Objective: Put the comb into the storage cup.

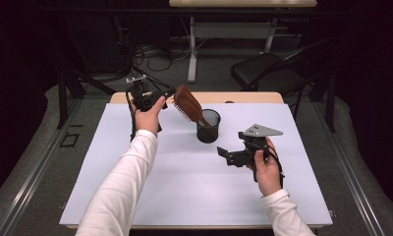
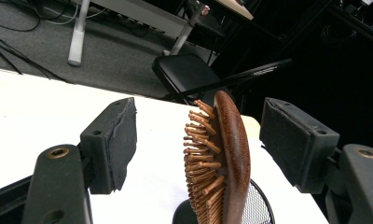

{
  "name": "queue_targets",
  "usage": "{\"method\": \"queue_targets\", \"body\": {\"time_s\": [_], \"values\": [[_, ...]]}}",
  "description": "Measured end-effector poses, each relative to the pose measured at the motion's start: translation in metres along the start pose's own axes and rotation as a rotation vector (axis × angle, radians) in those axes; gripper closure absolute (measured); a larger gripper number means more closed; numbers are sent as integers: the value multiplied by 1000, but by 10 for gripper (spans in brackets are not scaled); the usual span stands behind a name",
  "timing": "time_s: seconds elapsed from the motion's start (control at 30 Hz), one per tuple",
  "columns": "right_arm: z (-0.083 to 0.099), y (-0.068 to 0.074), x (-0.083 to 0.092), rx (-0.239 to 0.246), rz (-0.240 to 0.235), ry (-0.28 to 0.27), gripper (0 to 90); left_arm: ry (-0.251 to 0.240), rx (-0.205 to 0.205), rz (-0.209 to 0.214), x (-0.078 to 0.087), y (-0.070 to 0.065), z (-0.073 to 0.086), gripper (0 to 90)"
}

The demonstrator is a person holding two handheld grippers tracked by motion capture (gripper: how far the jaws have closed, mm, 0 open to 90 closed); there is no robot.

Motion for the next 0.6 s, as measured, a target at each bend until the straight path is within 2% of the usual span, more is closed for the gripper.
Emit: {"method": "queue_targets", "body": {"time_s": [0.23,0.43,0.53,0.6], "values": [[0,0,0,1,0,2,11,26,5,12,1,-1,3,275],[0,0,0,1,1,-2,11,44,-40,14,0,-5,7,252],[0,0,0,1,0,-1,11,52,-37,26,-1,-9,10,226],[0,0,0,1,0,0,11,50,-51,24,0,-10,10,198]]}}
Point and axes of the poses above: each handheld gripper's, and its own axes: x roughly backward along the jaws, z roughly out of its underside, y roughly to its left, the point moved 10 cm from there along -x, roughly forward along the jaws, and after that the axes turned 5 degrees about y, right-handed, at the moved point
